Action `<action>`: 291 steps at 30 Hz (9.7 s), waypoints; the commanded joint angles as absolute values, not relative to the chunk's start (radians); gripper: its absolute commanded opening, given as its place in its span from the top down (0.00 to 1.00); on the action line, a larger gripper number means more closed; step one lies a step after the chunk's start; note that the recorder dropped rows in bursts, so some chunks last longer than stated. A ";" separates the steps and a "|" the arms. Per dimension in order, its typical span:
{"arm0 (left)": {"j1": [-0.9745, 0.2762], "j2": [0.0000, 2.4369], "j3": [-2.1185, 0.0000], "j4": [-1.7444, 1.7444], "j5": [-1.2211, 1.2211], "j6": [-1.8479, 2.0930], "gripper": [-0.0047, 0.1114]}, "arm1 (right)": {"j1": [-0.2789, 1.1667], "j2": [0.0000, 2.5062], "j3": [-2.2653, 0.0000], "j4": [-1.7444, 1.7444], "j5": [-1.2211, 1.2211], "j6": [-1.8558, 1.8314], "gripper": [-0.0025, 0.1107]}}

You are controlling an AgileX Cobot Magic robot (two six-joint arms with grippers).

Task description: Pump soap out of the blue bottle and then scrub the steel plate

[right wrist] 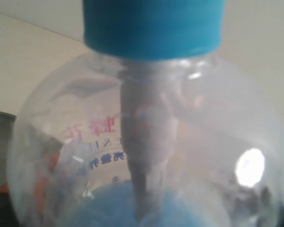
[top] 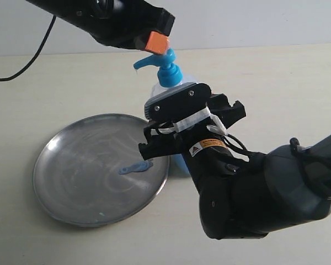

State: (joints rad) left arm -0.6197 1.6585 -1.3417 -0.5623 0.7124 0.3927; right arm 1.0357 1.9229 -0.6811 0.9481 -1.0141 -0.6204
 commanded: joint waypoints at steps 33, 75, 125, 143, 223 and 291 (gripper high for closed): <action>-0.638 1.158 -1.318 -0.096 0.743 0.145 0.96 | 1.047 1.920 -0.693 0.945 -1.019 -0.707 0.98; -0.638 1.143 -0.801 0.094 0.193 0.133 0.96 | 1.047 1.920 -0.693 1.152 -1.034 -0.677 0.98; -0.638 1.143 -0.801 0.094 0.185 0.097 0.96 | 1.047 1.920 -0.651 1.170 -1.141 -0.257 0.98; -0.638 1.143 -0.799 0.094 0.181 0.096 0.96 | 0.999 1.920 -0.622 1.013 -1.157 -0.424 0.98; -0.638 1.145 -0.795 0.094 0.211 0.096 0.96 | 0.971 1.502 -0.624 1.527 -0.623 -0.989 0.12; -0.638 0.733 -0.725 -0.038 0.804 -0.095 0.96 | 0.971 1.140 -0.604 -0.199 0.786 0.219 0.40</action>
